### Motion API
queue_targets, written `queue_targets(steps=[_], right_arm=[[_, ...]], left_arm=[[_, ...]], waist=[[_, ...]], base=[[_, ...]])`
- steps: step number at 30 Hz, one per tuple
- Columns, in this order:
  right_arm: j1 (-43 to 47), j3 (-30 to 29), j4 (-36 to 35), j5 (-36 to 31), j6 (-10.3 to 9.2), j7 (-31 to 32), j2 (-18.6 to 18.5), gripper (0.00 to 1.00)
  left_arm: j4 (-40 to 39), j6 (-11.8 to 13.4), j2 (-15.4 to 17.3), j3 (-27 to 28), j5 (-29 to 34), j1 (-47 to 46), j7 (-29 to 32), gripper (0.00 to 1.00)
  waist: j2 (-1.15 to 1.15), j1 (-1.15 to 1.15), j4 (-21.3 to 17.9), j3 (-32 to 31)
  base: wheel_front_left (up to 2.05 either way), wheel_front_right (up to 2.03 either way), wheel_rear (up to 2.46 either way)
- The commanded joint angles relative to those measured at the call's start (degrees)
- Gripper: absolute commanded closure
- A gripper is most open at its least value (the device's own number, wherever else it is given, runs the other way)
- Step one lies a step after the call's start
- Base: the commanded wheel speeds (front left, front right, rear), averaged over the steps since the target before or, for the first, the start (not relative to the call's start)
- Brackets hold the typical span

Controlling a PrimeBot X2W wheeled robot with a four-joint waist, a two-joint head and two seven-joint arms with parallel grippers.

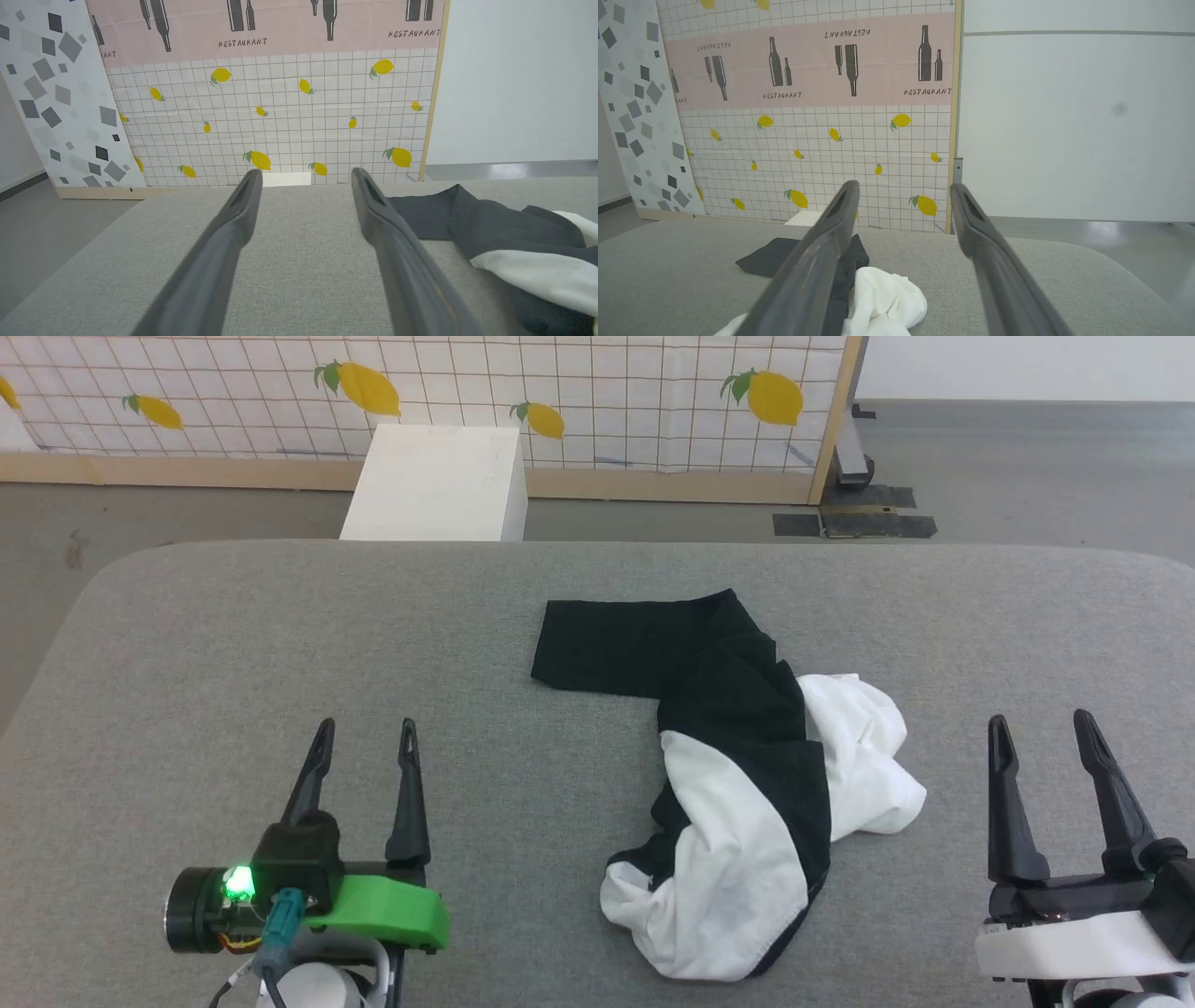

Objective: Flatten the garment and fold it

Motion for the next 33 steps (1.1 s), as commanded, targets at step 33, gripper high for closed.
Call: queue_targets(steps=[33], right_arm=[[-68.10,48.50,29.33,31.66,-0.09,51.69,-34.97,0.00]], left_arm=[[-1.16,-6.23,-8.88,7.62,7.61,-9.49,-0.21,0.00]], waist=[[0.00,0.00,11.72,20.22]], base=[[0.00,0.00,0.00]])
